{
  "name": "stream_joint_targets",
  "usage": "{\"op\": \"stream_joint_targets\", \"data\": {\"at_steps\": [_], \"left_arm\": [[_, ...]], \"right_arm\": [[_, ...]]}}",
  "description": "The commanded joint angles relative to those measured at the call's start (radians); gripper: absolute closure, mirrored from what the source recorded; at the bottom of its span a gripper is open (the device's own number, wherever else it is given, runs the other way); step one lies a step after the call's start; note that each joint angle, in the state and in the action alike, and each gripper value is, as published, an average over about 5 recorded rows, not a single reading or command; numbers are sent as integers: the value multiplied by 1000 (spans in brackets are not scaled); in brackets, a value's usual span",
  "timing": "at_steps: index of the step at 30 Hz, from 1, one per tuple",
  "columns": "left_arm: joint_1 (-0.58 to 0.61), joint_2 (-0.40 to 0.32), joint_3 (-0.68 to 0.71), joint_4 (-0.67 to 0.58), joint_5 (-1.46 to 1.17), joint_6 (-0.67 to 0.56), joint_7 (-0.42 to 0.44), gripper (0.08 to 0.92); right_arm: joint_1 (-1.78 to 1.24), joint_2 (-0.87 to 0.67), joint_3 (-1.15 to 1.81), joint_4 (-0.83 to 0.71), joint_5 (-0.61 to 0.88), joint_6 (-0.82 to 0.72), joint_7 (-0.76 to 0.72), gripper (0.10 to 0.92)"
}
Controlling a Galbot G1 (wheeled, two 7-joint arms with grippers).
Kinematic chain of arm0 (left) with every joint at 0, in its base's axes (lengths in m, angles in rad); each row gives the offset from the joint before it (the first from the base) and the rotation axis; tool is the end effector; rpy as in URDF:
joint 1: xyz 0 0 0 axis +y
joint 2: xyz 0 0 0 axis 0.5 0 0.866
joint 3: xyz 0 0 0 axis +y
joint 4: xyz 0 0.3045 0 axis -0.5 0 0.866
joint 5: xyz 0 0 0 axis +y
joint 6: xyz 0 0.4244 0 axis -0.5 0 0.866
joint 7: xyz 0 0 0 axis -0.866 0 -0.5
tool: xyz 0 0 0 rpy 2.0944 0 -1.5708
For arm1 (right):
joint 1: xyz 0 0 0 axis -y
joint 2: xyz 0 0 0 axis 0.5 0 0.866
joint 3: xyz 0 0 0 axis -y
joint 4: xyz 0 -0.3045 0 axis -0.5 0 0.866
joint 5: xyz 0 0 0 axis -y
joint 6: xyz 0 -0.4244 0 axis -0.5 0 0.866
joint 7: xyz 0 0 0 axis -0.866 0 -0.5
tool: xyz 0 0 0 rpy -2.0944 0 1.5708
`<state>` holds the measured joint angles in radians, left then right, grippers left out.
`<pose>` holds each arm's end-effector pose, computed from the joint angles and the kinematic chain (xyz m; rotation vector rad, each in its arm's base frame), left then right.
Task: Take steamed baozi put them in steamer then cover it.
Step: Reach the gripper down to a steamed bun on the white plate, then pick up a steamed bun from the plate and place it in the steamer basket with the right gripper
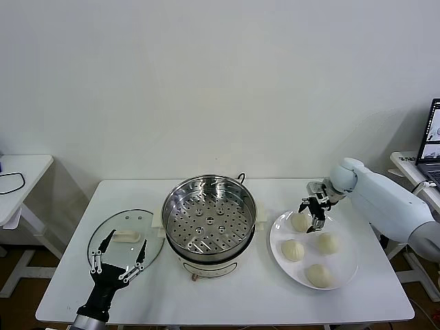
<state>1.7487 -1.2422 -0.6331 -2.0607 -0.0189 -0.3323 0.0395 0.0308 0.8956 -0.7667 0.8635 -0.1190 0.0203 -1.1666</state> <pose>0.2288 0.0726 -0.3059 0.2736 2.9652 0.4459 0.6120 -0.1207 -0.2273 1.3738 -1.3462 1.3240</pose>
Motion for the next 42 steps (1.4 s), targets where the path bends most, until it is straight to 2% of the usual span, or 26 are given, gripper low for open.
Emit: {"op": "stream_joint_targets", "data": {"at_steps": [1, 9, 13, 19, 25, 33, 42], "left_arm": [[-1, 0, 0, 2, -1, -1, 0, 177], [-2, -3, 4, -2, -2, -2, -2, 177], [-2, 0, 4, -4, -2, -3, -4, 177], [-2, 7, 6, -8, -3, -3, -5, 177], [-4, 10, 11, -13, -3, -3, -4, 177], [-1, 8, 8, -15, -2, -6, -4, 177], [-2, 7, 4, -14, -3, -8, -6, 177]], "right_arm": [[2, 18, -8, -15, -36, 4, 14, 223], [-8, 7, -20, 3, -33, 19, 54, 378], [-7, -8, -17, 32, -26, 25, 66, 395], [70, -71, -9, 173, 9, 59, 33, 395], [256, -91, -56, 298, 27, 256, -13, 389], [487, 54, -163, 357, 23, 517, -10, 397], [534, 271, -234, 359, -30, 630, -14, 395]]}}
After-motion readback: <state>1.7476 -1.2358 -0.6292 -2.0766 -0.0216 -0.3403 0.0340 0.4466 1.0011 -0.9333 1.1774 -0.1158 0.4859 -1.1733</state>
